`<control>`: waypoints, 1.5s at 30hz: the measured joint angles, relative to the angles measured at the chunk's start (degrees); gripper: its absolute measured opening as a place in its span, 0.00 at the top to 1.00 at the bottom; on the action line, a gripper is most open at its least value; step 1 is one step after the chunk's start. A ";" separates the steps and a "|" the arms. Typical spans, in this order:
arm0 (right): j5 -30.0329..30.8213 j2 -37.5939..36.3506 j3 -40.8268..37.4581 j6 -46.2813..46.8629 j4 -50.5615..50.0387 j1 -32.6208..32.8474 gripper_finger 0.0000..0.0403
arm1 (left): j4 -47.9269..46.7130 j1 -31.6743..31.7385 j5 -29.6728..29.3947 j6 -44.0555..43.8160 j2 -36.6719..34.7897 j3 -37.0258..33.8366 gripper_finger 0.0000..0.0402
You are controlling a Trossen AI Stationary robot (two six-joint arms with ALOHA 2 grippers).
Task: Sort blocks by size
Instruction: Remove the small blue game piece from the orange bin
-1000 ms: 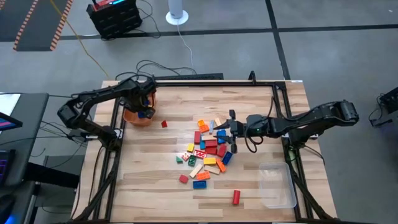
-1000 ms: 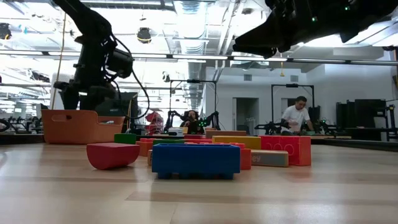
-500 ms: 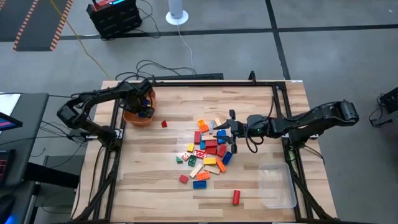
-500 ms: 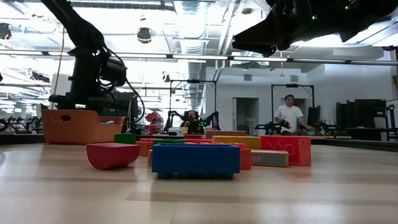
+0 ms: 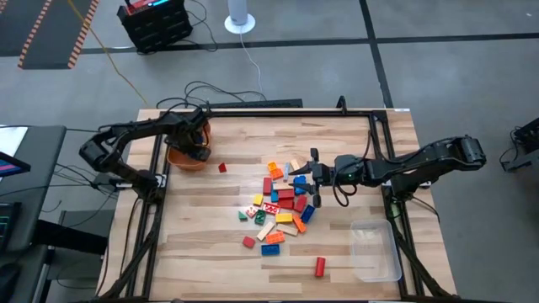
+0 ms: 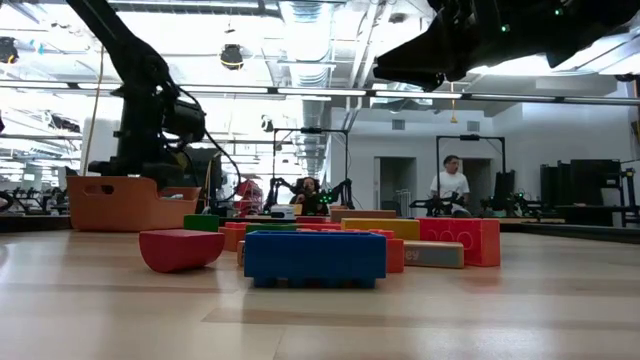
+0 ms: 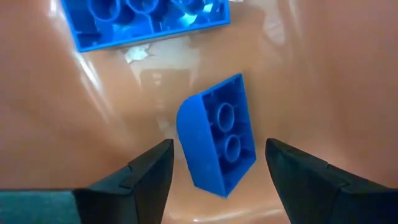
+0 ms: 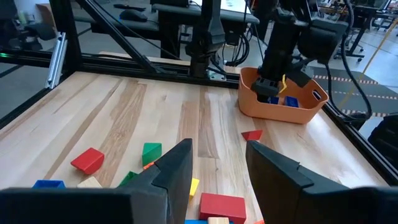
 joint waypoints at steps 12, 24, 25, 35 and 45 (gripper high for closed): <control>0.00 0.00 0.00 0.20 -0.10 0.00 0.55 | 1.33 -1.40 0.71 2.30 4.71 1.62 0.63; 0.00 0.00 0.00 0.44 -0.22 0.00 0.55 | -6.88 -1.42 2.65 3.93 -2.18 6.55 0.75; 0.00 0.00 0.00 0.44 -0.22 0.00 0.55 | -7.74 -1.41 3.58 4.53 -2.96 7.19 0.74; 0.00 0.02 0.00 0.64 -0.20 0.00 0.55 | -7.09 -1.26 25.45 14.58 -10.28 9.16 0.75; -0.03 14.97 -0.05 2.52 11.77 -4.53 0.55 | 11.15 -14.62 20.23 21.34 -6.89 9.20 0.75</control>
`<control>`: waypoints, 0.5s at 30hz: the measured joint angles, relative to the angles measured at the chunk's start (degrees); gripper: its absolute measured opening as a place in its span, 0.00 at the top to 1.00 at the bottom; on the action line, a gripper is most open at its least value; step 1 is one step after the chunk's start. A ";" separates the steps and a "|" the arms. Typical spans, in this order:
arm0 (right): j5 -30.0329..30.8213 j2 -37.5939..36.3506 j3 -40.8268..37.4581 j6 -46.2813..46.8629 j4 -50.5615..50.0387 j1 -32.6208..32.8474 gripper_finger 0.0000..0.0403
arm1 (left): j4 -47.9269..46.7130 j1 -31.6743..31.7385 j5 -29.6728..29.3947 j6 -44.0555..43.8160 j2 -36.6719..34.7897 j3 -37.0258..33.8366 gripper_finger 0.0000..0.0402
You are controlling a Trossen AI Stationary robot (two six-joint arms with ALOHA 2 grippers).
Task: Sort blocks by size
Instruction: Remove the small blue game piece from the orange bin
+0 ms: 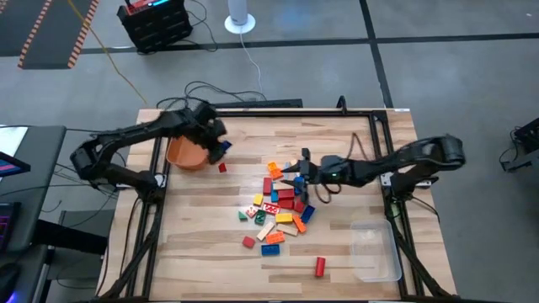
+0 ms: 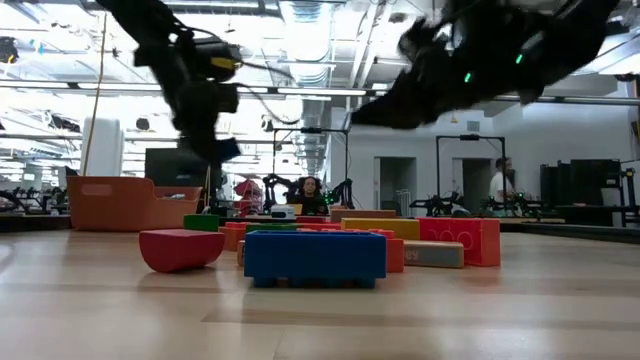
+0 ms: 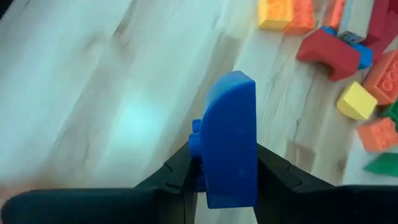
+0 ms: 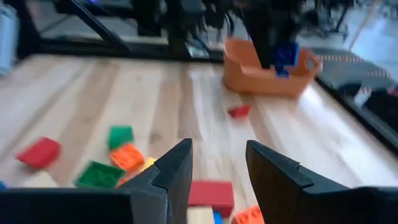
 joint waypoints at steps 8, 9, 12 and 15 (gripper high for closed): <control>0.01 3.58 1.88 2.45 -1.80 -3.10 0.55 | 5.32 -12.66 -12.60 1.60 8.00 0.02 0.57; 0.00 3.57 2.40 2.32 -2.20 -3.14 0.55 | 6.07 -13.56 -13.03 1.62 8.57 0.02 0.53; -0.01 3.57 4.25 1.53 -4.87 -3.16 0.55 | 7.86 -15.60 -13.58 1.40 9.35 0.02 0.43; -0.02 3.57 6.04 0.67 -9.21 -3.46 0.55 | 7.64 -17.00 -14.34 2.43 8.93 0.02 0.37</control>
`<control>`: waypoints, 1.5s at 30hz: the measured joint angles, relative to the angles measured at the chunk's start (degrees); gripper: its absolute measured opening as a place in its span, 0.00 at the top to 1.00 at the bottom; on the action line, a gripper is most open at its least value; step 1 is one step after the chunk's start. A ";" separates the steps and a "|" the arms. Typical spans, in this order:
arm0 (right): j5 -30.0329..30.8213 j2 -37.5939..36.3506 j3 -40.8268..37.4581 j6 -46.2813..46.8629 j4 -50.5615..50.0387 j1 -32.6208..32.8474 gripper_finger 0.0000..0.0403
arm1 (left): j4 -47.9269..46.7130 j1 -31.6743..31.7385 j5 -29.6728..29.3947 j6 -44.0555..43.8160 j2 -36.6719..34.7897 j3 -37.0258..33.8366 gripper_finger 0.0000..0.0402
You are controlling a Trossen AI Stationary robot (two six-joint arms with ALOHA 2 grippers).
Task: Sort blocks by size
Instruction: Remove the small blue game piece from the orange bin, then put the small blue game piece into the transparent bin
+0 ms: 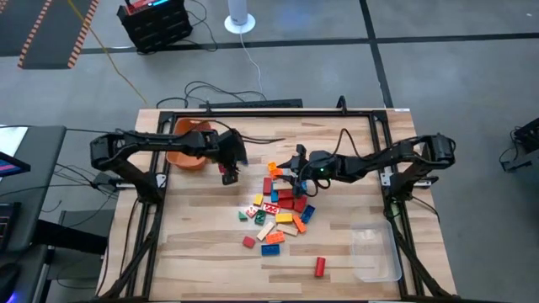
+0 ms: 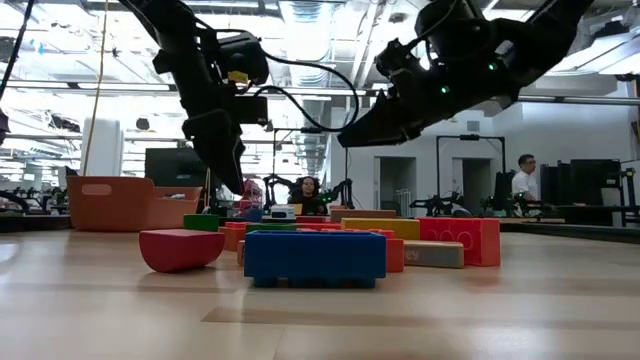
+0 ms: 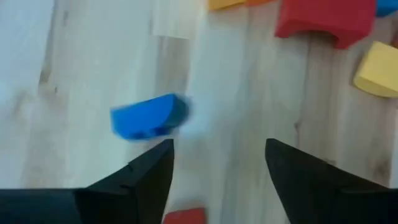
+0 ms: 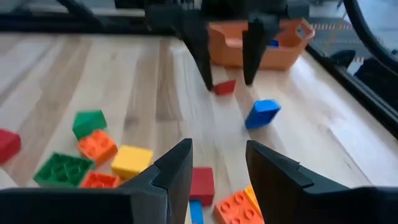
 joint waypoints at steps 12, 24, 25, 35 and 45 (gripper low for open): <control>0.01 0.06 1.79 -0.21 -2.94 -2.19 0.55 | 5.42 1.56 -9.65 11.26 0.27 0.02 0.37; 0.01 0.90 1.77 -0.21 -3.77 -2.07 0.55 | 6.74 5.28 -7.20 7.97 7.63 0.00 0.32; 0.01 0.87 1.77 -0.18 -3.69 -2.07 0.55 | 7.42 4.91 -7.75 8.13 7.49 0.00 0.30; 0.01 0.87 1.77 -0.19 -3.47 -2.08 0.55 | 8.46 7.62 -5.52 10.20 12.28 0.07 0.20; 0.01 0.87 1.77 -0.16 -3.24 -2.04 0.55 | 8.68 6.46 -6.14 8.65 12.16 -0.07 0.47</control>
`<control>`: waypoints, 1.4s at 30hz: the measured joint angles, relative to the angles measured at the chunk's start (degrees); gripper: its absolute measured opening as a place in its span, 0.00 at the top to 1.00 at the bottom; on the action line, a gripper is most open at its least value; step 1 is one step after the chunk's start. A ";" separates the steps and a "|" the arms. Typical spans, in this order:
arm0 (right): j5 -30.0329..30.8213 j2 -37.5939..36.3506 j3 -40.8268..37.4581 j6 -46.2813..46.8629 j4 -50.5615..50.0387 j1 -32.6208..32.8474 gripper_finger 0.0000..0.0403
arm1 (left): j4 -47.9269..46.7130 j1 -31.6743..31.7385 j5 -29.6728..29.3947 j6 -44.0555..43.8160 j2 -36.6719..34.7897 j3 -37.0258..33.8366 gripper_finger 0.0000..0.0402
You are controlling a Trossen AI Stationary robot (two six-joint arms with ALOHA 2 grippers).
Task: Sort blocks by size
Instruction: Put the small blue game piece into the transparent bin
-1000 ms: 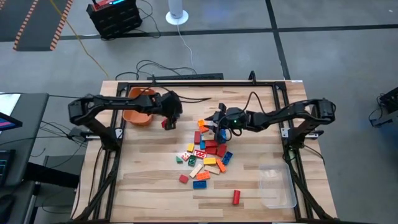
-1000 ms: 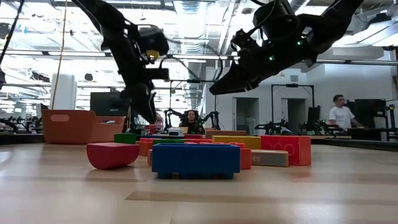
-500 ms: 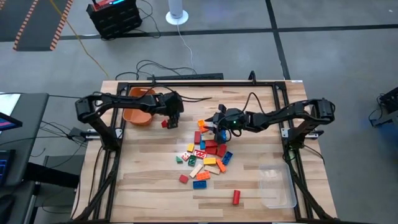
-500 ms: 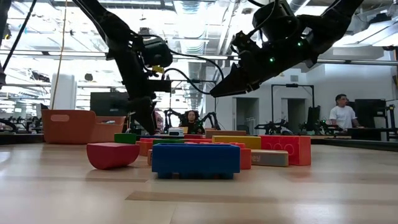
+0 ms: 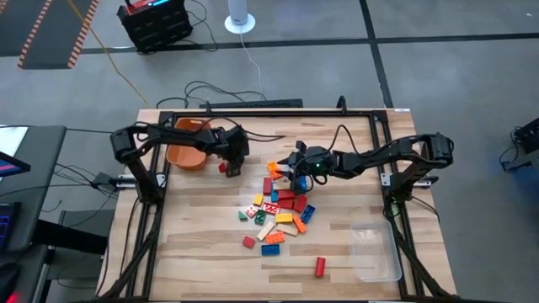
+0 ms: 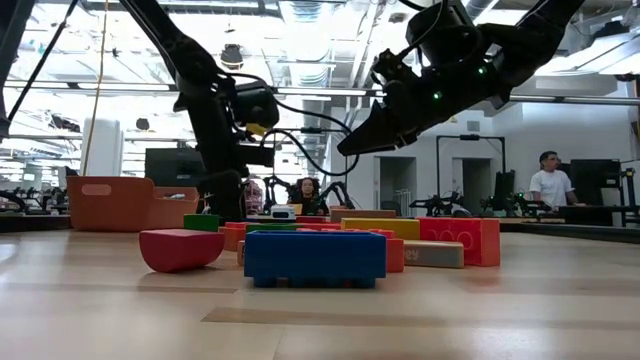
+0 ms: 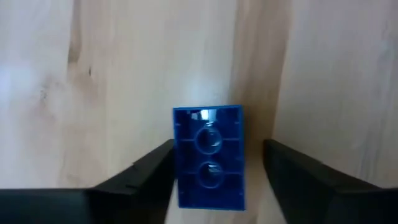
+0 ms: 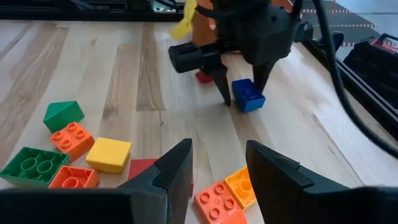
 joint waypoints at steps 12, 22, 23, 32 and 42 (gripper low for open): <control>-0.13 -2.88 1.59 9.40 -6.19 0.99 0.55 | 10.38 -5.02 5.67 -2.64 -7.80 0.05 0.69; 0.11 -2.79 1.79 22.79 -2.42 -0.77 0.41 | 23.89 -19.15 -16.80 14.94 -8.09 -0.02 0.66; 0.88 -2.79 1.79 23.32 -1.96 -0.69 0.40 | 25.20 -19.93 -18.44 15.76 -8.09 -0.01 0.66; 4.81 -2.77 1.77 24.14 4.73 -0.26 0.35 | 31.67 -23.87 -25.37 19.26 -8.13 0.03 0.66; 4.94 -2.75 1.77 22.67 8.51 -0.26 0.35 | 37.46 -25.77 -25.52 22.72 -8.13 0.03 0.66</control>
